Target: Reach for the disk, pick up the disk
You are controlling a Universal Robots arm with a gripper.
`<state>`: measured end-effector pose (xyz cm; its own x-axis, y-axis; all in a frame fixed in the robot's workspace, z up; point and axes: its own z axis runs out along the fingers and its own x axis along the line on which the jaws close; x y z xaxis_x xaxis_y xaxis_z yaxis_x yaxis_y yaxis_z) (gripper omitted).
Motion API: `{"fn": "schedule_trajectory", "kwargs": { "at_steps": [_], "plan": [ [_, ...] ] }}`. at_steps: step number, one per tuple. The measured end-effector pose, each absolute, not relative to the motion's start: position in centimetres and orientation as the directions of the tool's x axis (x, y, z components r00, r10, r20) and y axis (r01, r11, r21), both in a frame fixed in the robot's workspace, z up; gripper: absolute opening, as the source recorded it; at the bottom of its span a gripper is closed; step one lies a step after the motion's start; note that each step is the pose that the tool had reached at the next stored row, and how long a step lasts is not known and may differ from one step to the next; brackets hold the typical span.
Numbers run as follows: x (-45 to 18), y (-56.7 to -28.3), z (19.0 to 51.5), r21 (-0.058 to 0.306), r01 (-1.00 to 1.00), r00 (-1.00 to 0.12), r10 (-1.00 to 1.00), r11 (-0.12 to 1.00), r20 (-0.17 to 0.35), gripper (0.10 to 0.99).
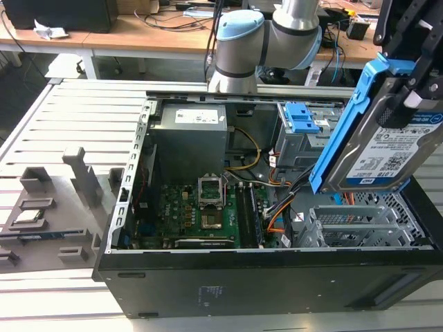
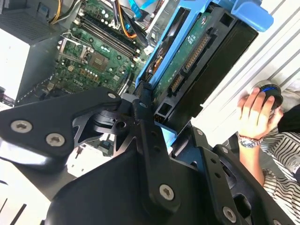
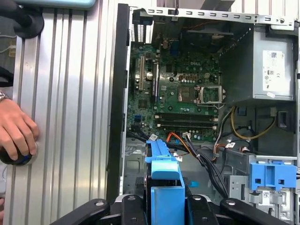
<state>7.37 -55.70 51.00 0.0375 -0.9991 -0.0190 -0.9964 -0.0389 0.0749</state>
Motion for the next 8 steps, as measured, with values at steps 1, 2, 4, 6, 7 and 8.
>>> {"fn": "schedule_trajectory", "kwargs": {
  "at_steps": [1, 2, 4, 6, 7, 8],
  "plan": [
    [7.4, -55.9, 51.0, 0.075, -0.996, 0.038, -0.999, -0.039, -0.019, 0.365],
    [7.4, -56.1, 51.0, 0.075, -0.996, 0.038, -0.999, -0.039, -0.019, 0.365],
    [7.5, -56.5, 51.0, 0.075, -0.996, 0.038, -0.999, -0.039, -0.019, 0.365],
    [7.6, -56.8, 51.0, 0.076, -0.996, 0.038, -0.999, -0.039, -0.019, 0.365],
    [7.7, -57.0, 51.0, 0.076, -0.996, 0.038, -0.999, -0.039, -0.019, 0.365],
    [7.9, -57.3, 51.0, 0.077, -0.996, 0.038, -0.999, -0.039, -0.019, 0.365]
  ]
}}
